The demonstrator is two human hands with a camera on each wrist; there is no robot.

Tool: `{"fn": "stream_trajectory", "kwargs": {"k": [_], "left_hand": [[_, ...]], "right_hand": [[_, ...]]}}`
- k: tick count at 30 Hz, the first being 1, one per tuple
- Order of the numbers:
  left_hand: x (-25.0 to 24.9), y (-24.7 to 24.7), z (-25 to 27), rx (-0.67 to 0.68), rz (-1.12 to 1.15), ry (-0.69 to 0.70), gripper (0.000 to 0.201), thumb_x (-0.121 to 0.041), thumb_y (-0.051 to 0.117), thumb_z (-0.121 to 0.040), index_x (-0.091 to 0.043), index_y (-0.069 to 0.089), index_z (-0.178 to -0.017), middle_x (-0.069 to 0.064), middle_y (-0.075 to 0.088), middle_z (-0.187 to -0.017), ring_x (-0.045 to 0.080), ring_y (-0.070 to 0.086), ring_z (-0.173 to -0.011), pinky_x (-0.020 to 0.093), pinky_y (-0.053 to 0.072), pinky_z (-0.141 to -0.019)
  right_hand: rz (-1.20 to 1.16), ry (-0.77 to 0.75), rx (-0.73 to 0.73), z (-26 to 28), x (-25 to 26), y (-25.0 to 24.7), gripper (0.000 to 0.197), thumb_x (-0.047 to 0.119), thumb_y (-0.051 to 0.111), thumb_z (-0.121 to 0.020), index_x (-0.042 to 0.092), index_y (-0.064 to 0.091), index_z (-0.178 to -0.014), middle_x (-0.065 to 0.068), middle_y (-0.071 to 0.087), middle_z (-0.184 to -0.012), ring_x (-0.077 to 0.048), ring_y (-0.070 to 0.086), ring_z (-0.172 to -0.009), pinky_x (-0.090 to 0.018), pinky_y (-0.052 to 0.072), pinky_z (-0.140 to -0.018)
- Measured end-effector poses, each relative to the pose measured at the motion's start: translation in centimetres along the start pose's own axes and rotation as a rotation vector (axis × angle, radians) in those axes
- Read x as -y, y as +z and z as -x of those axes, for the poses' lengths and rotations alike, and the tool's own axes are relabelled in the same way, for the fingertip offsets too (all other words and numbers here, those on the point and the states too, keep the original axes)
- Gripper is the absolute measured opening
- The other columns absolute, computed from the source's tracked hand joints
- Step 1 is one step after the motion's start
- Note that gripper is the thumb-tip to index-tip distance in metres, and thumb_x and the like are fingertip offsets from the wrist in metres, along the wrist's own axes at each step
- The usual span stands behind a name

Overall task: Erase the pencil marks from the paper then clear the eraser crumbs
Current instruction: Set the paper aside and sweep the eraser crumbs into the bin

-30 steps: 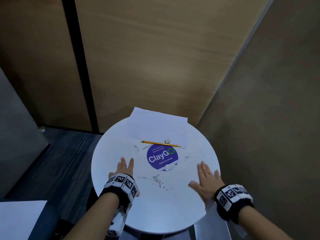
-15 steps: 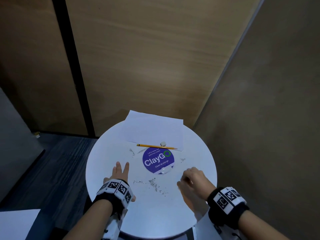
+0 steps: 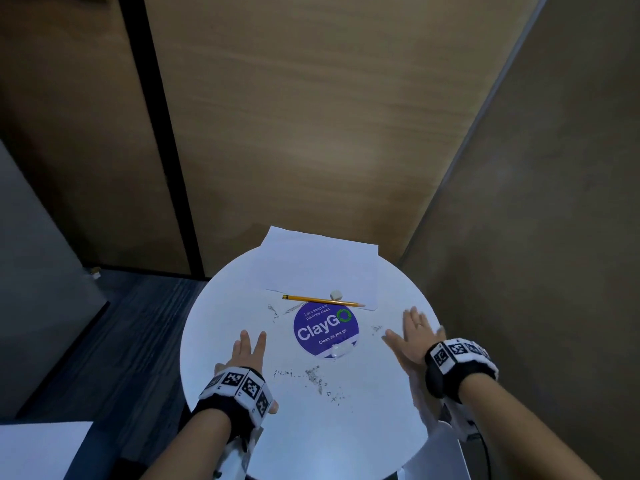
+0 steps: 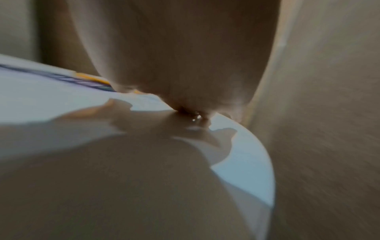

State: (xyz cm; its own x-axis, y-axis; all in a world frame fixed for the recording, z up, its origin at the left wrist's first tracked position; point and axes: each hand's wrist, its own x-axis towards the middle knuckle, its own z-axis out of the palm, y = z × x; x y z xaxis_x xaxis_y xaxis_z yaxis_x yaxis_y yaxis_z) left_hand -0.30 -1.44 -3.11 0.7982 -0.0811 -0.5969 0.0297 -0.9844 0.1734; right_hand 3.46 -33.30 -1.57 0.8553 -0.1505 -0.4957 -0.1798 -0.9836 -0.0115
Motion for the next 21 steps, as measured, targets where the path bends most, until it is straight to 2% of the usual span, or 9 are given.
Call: {"fn": "stream_trajectory", "kwargs": {"k": [3, 6, 8, 11, 14, 16, 18, 19, 21], "left_hand": [[0.1, -0.1, 0.0, 0.005, 0.011, -0.003, 0.129, -0.035, 0.080, -0.070, -0.021, -0.021, -0.148, 0.015, -0.028, -0.153, 0.028, -0.012, -0.146, 0.052, 0.019, -0.113], [0.0, -0.1, -0.1, 0.015, 0.007, -0.004, 0.130, -0.035, 0.081, -0.070, -0.020, -0.022, -0.148, 0.015, -0.029, -0.152, 0.028, -0.012, -0.146, 0.052, 0.019, -0.114], [0.0, -0.2, -0.1, 0.017, 0.009, 0.003, 0.130, -0.035, 0.081, -0.070, -0.020, -0.022, -0.148, 0.016, -0.029, -0.152, 0.029, -0.012, -0.145, 0.053, 0.020, -0.114], [0.0, -0.1, 0.1, 0.011, 0.026, 0.003, 0.129, -0.034, 0.080, -0.071, -0.021, -0.022, -0.148, 0.015, -0.030, -0.152, 0.029, -0.011, -0.146, 0.053, 0.021, -0.113], [0.0, -0.1, 0.2, 0.005, 0.030, 0.005, 0.129, -0.034, 0.080, -0.070, -0.021, -0.022, -0.148, 0.015, -0.030, -0.152, 0.028, -0.011, -0.146, 0.053, 0.021, -0.113], [0.0, -0.2, 0.3, 0.007, 0.034, 0.002, 0.129, -0.033, 0.081, -0.070, -0.021, -0.021, -0.148, 0.015, -0.030, -0.152, 0.028, -0.010, -0.146, 0.053, 0.020, -0.114], [-0.1, -0.3, 0.5, 0.006, 0.035, 0.002, 0.128, -0.033, 0.080, -0.071, -0.021, -0.021, -0.148, 0.015, -0.029, -0.153, 0.028, -0.009, -0.146, 0.052, 0.019, -0.114], [-0.1, -0.3, 0.5, 0.005, 0.033, 0.001, 0.128, -0.033, 0.080, -0.071, -0.021, -0.021, -0.148, 0.014, -0.028, -0.153, 0.028, -0.009, -0.146, 0.052, 0.018, -0.114], [-0.3, -0.3, 0.6, 0.001, 0.029, 0.000, 0.127, -0.033, 0.079, -0.071, -0.022, -0.021, -0.148, 0.014, -0.027, -0.153, 0.028, -0.009, -0.146, 0.051, 0.018, -0.115]], "right_hand": [[0.230, -0.364, 0.058, 3.1, 1.9, 1.8, 0.094, 0.075, 0.015, -0.082, 0.014, -0.012, -0.149, 0.001, -0.020, -0.155, -0.014, -0.013, -0.144, -0.047, -0.006, -0.116], [0.262, -0.636, 0.175, 6.1, 2.8, 2.1, 0.085, 0.071, 0.009, -0.084, 0.020, -0.007, -0.150, 0.010, -0.020, -0.152, -0.004, -0.016, -0.139, -0.043, -0.006, -0.118], [0.178, -0.594, 0.086, 5.9, 2.1, 1.4, 0.092, 0.077, 0.003, -0.078, 0.021, -0.004, -0.150, 0.013, -0.021, -0.150, -0.002, -0.016, -0.139, -0.039, -0.005, -0.116], [0.068, -0.239, -0.099, 2.9, 0.5, -0.3, 0.081, 0.067, 0.015, -0.090, 0.016, -0.006, -0.150, 0.003, -0.020, -0.155, -0.012, -0.010, -0.145, -0.044, -0.002, -0.116], [0.068, -0.012, -0.019, 0.8, 0.5, -0.9, 0.075, 0.059, 0.018, -0.095, 0.013, -0.003, -0.150, -0.003, -0.014, -0.157, -0.018, -0.006, -0.146, -0.051, 0.001, -0.117], [0.127, -0.095, 0.030, 1.5, 1.9, -0.1, 0.091, 0.074, 0.013, -0.085, 0.012, -0.006, -0.150, -0.006, -0.015, -0.157, -0.022, -0.006, -0.146, -0.050, 0.001, -0.116], [0.189, -0.286, 0.049, 3.7, 3.9, 1.8, 0.122, 0.091, -0.009, -0.055, 0.013, -0.010, -0.149, -0.006, -0.018, -0.156, -0.025, -0.010, -0.145, -0.047, -0.001, -0.116], [0.234, -0.384, 0.070, 5.3, 4.8, 2.5, 0.133, 0.091, -0.019, -0.042, 0.013, -0.011, -0.149, -0.006, -0.020, -0.155, -0.025, -0.013, -0.145, -0.046, -0.003, -0.116], [0.316, -0.561, 0.133, 7.2, 5.7, 3.1, 0.139, 0.088, -0.028, -0.034, 0.012, -0.010, -0.149, -0.006, -0.021, -0.155, -0.022, -0.015, -0.144, -0.045, -0.005, -0.115]]}}
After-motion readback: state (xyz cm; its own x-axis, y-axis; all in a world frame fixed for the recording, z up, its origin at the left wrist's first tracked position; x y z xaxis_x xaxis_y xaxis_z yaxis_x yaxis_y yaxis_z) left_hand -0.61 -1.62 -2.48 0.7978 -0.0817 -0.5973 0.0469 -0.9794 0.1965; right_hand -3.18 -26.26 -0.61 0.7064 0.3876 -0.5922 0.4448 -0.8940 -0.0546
